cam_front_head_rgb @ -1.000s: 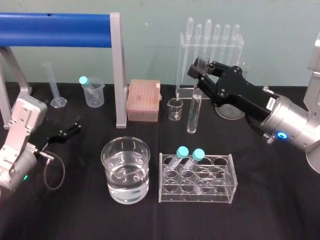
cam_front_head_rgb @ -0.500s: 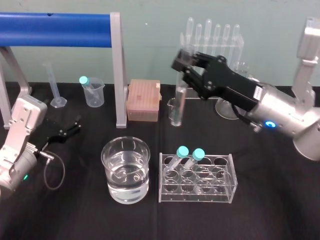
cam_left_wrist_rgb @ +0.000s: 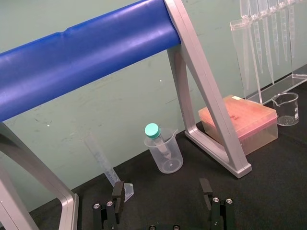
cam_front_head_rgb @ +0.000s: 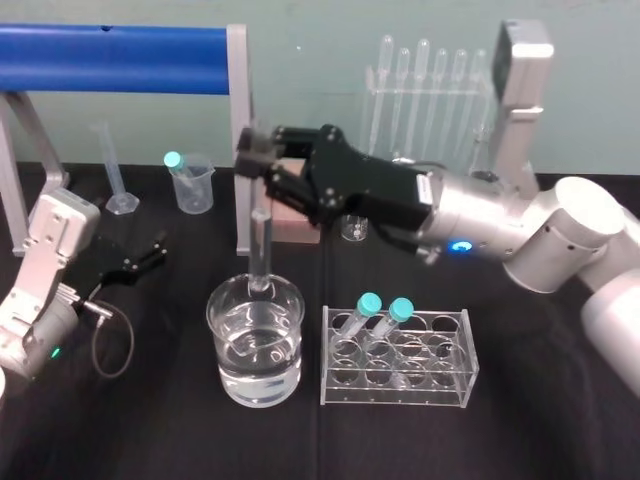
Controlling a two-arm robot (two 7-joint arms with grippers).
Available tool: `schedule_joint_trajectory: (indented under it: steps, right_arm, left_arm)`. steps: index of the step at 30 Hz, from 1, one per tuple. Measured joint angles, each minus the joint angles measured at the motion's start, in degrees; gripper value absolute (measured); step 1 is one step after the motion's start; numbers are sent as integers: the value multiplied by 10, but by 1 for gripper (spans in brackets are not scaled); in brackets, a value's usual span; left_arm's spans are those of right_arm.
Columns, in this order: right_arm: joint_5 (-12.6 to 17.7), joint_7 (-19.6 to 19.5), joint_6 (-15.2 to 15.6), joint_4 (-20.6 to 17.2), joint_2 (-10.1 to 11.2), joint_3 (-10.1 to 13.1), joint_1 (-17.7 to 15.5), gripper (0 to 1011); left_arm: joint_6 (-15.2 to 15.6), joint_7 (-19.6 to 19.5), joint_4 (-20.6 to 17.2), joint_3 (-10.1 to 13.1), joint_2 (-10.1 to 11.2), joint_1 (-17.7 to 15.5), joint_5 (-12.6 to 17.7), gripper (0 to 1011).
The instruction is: Hold the test tube with one hand and immerse one end into the beaker, then return it to the test tube rack.
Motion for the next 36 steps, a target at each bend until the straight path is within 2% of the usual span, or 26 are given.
schedule_joint_trajectory:
  steps: [4,11,17,29,36]
  right_arm:
    - [0,12,2,23,-11,-21,11,227]
    - [-3,15,1,53,-21,-42,22,227]
    - [-22,-3,2,70,-25,-63,26,227]
    - [-52,-28,9,96,-35,-83,24,227]
    - [-58,-34,13,108,-41,-86,20,227]
  left_arm:
    - [0,0,0,0,0,0,0,1000]
    - [0,0,0,0,0,0,0,1000]
    - [0,0,0,0,0,0,0,1000]
    - [0,0,0,0,0,0,0,1000]
    - [0,0,0,0,0,0,0,1000]
